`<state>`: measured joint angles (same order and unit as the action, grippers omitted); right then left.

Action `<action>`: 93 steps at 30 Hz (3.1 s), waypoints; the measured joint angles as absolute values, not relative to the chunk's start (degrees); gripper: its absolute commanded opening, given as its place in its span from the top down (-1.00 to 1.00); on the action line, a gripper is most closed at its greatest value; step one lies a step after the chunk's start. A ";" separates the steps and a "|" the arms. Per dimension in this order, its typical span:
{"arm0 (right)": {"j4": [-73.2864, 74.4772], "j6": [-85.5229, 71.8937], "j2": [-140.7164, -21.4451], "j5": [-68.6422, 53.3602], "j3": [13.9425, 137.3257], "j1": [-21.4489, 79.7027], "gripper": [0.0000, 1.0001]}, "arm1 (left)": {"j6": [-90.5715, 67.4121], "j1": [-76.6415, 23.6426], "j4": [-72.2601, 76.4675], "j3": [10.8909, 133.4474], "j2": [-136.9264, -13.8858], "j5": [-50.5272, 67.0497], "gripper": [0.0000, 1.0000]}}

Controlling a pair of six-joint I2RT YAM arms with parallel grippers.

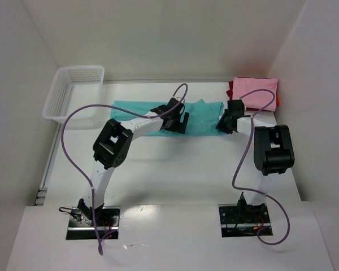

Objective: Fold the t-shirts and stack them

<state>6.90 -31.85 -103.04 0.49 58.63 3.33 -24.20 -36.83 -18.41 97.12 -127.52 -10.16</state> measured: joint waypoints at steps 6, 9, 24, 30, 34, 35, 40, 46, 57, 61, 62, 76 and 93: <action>10.78 -32.29 -103.63 2.62 59.58 3.33 1.00 | -24.21 -36.41 -19.16 97.48 -127.61 -9.72 -1.00; 11.99 -32.75 -103.39 3.50 59.68 3.31 1.00 | -24.21 -36.18 -19.46 97.77 -127.73 -9.41 -1.00; 17.99 -35.15 -96.43 6.20 56.22 2.24 0.53 | -24.16 -35.85 -19.59 97.89 -127.76 -8.64 -1.00; 17.60 -35.07 -95.19 3.47 54.75 2.20 -0.13 | -24.16 -35.75 -19.61 97.89 -127.67 -8.33 -1.00; 16.54 -34.23 -94.44 2.18 54.74 2.20 -0.28 | -24.16 -35.45 -20.21 97.65 -126.98 -7.93 -1.00; 16.22 -34.20 -94.34 2.02 54.74 2.20 -0.28 | -24.16 -35.25 -20.58 97.44 -126.51 -7.82 -1.00; 15.04 -33.41 -94.03 1.21 54.74 2.20 -0.28 | -24.23 -33.56 -20.98 96.77 -123.94 -7.58 -1.00; 13.16 -31.19 -94.13 0.68 54.87 2.20 0.05 | -24.75 -29.18 -20.95 95.68 -121.40 -7.65 -1.00; 11.58 -28.50 -98.99 -0.79 56.20 2.20 0.08 | -27.13 -24.98 -21.29 91.39 -121.40 -8.35 -1.00; 10.94 -27.91 -100.65 -1.16 56.95 2.20 0.34 | -27.41 -24.80 -21.43 91.13 -121.45 -8.34 -1.00; 10.90 -27.68 -101.05 -1.18 57.26 2.20 0.46 | -27.44 -24.77 -21.42 91.13 -121.52 -8.34 -1.00; 11.26 -27.17 -102.49 -0.39 58.54 2.20 0.99 | -27.67 -24.64 -21.32 91.11 -122.80 -8.75 -1.00; 14.53 -29.49 -100.83 2.45 57.58 2.20 0.69 | -28.76 -23.82 -20.83 91.11 -122.87 -8.62 -1.00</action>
<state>14.53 -29.49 -100.83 2.45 57.58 2.20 -28.76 -23.82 -20.83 91.11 -122.87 -8.62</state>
